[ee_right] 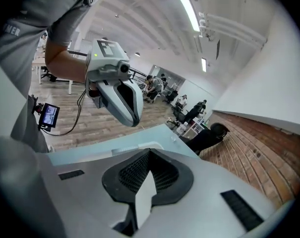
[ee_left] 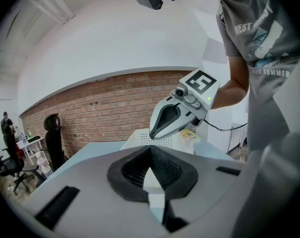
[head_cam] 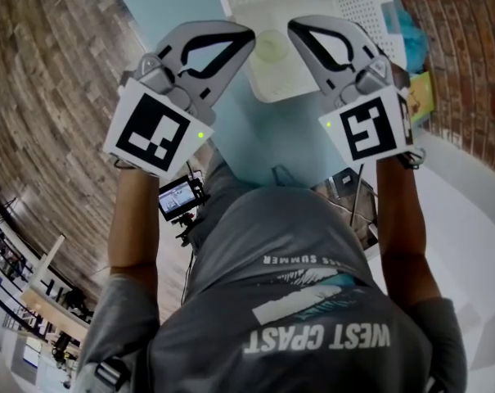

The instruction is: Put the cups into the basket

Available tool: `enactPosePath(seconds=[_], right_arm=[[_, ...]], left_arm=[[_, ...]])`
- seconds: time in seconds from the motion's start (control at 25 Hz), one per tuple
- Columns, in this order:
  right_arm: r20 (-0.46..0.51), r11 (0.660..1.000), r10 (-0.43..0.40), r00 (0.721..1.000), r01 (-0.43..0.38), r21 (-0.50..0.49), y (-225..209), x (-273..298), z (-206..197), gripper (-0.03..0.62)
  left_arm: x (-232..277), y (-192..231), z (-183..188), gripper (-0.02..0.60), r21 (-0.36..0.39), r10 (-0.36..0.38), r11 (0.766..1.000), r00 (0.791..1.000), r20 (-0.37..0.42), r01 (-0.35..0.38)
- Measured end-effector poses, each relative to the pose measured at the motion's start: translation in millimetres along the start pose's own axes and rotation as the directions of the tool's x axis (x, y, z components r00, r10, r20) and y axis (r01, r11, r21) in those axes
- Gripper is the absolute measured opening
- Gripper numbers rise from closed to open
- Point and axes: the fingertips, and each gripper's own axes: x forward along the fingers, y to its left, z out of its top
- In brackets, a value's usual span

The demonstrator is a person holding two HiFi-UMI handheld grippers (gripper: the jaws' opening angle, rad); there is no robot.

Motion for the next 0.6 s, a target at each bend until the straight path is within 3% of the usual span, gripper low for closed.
enactPosePath(seconds=[0.24,0.6], right_arm=[[0.03,1.0,-0.011,1.0,0.01,0.018,19,-26,13,0.014],[0.081,0.998,-0.052,0.995,0.048,0.044,62,-108,15,0.014]], left_arm=[[-2,-15,1,-0.003,0.007,-0.01,1.0,1.0,-0.003,0.01],[-5,-84,39,-0.003,0.066,-0.006,0.998,1.0,-0.007,0.006]])
